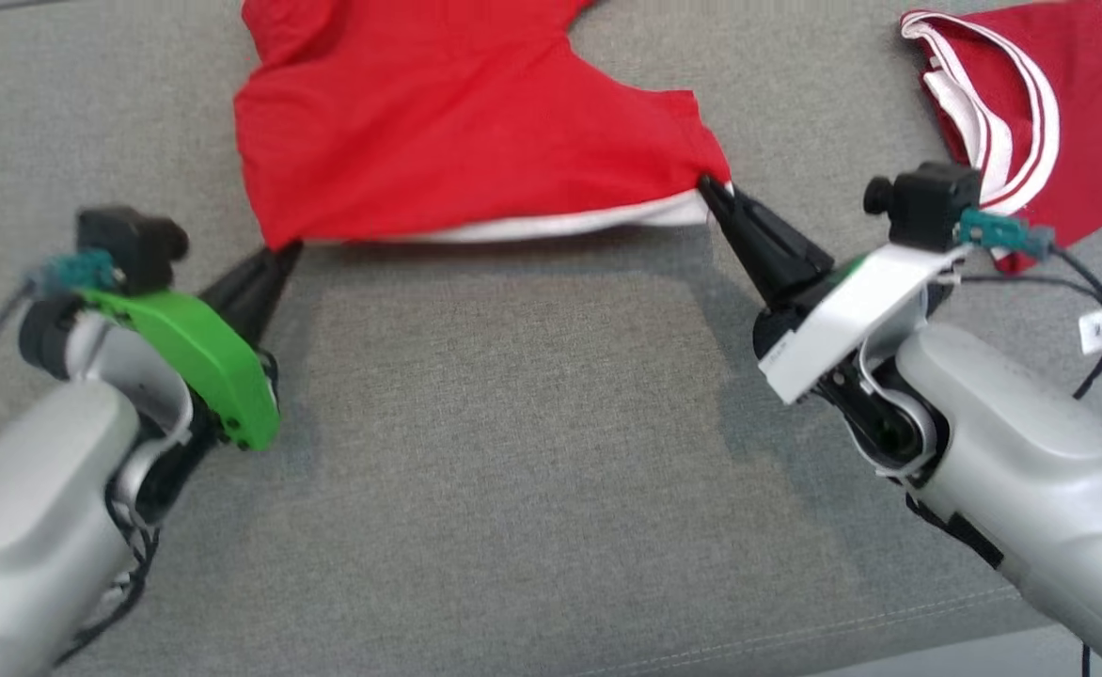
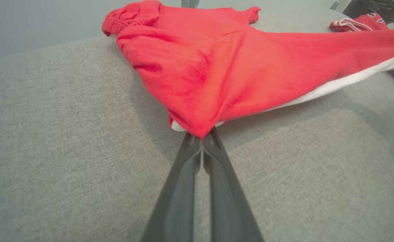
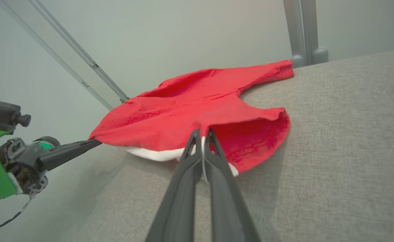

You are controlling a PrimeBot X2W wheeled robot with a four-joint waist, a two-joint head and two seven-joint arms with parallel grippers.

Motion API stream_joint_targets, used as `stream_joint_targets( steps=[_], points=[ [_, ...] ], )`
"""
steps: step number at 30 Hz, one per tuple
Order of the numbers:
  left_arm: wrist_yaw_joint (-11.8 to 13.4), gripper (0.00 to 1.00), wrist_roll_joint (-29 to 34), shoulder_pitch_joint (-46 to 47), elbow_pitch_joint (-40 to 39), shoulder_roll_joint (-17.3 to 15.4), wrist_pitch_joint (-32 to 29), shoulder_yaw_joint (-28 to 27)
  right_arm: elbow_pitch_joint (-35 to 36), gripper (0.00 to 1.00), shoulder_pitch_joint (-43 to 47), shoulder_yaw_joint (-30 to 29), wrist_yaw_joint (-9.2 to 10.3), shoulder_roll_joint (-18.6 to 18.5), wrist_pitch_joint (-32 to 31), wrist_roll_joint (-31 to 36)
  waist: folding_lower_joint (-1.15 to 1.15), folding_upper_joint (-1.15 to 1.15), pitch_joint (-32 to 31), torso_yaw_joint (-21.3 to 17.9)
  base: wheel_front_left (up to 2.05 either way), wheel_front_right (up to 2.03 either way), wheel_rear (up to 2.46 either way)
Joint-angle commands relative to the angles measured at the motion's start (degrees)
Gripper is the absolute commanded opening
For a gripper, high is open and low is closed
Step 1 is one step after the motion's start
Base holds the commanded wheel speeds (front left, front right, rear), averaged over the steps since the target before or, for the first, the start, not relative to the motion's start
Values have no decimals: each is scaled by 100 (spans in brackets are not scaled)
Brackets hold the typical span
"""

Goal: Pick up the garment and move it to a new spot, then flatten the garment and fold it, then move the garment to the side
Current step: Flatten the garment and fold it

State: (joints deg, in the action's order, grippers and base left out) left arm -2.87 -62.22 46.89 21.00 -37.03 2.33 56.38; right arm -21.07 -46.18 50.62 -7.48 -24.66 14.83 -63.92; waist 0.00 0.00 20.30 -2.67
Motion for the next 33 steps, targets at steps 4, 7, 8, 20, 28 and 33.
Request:
stream_joint_targets(
  steps=[4, 7, 8, 20, 28, 33],
  points=[
    [296, 0, 110, -658, -247, 164, 369, 172, 356, 0, 669, -100, -1, -290, 40, -165, 0, 0, -715, 108, 0, 0, 0],
    [547, 0, 197, -1031, -433, 171, 568, 250, 657, 0, 1232, -272, -2, -401, 39, -157, 0, 0, -958, 144, 0, 0, 0],
    [641, 0, 232, -1142, -517, 168, 635, 274, 748, 0, 1402, -384, -1, -449, 39, -136, 0, 0, -1026, 153, 0, 0, 0],
    [1722, 0, 497, -2418, -1673, -133, 1155, 345, 1532, 0, 3644, -1620, 0, -604, 41, 375, 0, 0, -1561, 140, 0, 0, 0],
    [2205, 0, 317, -3143, -2212, -151, 1248, 78, 1667, 0, 4360, -2018, 4, -602, 41, 709, 0, 0, -1625, 159, 0, 0, 0],
    [2204, 0, 376, -3259, -2315, -196, 1267, -25, 1770, 0, 4497, -2198, 5, -580, -97, 891, 0, 0, -1618, 221, 0, 0, 0]
  ],
)
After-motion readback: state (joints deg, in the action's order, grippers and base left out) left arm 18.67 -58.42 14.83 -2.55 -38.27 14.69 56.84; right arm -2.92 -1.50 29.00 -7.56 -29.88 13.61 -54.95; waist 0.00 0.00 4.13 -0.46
